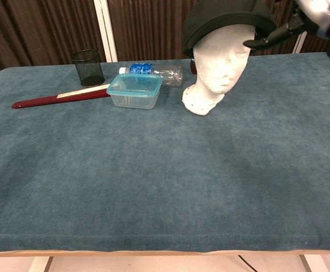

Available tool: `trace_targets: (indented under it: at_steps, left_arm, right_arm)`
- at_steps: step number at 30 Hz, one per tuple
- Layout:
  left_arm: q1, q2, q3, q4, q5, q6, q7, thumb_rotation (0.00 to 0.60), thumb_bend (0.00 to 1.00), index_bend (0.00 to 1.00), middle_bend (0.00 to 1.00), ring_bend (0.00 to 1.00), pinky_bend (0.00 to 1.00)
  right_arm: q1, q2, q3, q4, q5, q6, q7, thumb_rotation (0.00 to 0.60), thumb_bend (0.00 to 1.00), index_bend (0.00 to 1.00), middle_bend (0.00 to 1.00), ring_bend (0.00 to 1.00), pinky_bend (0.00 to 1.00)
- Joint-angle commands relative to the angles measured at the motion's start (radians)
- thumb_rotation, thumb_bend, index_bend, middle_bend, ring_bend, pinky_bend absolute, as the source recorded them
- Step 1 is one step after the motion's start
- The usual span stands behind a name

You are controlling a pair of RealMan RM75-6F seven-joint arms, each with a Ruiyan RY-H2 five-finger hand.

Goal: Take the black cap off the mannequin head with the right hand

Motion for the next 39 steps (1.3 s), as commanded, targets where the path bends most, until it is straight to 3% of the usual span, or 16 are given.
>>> trace_targets:
  at_steps: [1,14,27,39]
  left_arm:
    - [0.001,0.001,0.000,0.000,0.000,0.002,0.000,0.600,0.32,0.00,0.00,0.00,0.00]
    - [0.011,0.005,0.003,-0.001,0.004,0.019,-0.005,0.600,0.32,0.00,0.00,0.00,0.00]
    - [0.014,0.005,0.002,0.000,0.004,0.022,-0.002,0.600,0.32,0.00,0.00,0.00,0.00]
    - [0.018,0.005,0.006,0.004,0.015,0.032,-0.004,0.600,0.32,0.00,0.00,0.00,0.00]
  right_arm:
    - [0.047,-0.057,0.026,0.075,-0.022,0.039,-0.007,0.600,0.11,0.60,0.42,0.26,0.44]
    - [0.134,-0.147,0.046,0.256,-0.010,0.060,-0.028,0.600,0.14,0.74,0.53,0.40,0.58]
    - [0.178,-0.164,0.032,0.366,-0.002,0.060,-0.007,0.600,0.37,0.86,0.61,0.51,0.70]
    - [0.213,-0.149,0.006,0.475,-0.070,0.136,-0.015,0.600,0.39,0.97,0.67,0.60,0.80]
